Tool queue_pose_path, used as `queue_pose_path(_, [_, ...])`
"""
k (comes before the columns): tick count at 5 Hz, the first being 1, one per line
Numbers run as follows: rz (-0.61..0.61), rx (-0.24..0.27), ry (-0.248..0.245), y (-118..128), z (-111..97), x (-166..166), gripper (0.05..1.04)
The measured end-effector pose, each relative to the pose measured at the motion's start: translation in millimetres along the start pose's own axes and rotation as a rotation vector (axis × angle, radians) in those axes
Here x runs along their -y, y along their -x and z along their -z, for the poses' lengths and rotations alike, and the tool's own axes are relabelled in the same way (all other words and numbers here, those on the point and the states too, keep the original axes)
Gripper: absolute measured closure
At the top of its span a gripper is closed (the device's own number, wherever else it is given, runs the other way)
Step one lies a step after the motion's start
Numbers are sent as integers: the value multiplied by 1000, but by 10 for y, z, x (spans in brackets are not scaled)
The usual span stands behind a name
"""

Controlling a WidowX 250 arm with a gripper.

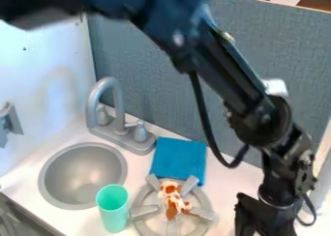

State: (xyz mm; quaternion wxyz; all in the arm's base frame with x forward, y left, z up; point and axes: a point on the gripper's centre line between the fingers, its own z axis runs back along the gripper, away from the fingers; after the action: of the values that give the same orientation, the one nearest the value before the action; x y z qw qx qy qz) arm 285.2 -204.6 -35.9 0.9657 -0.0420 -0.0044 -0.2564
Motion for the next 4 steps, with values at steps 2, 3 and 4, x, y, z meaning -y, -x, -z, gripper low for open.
queue_pose_path(2, [-210,84,-37,184,-372,-810,79])
queue_pose_path(3, [-295,98,-53,328,-450,-1192,79])
queue_pose_path(4, [-382,124,-76,435,-532,-1593,79])
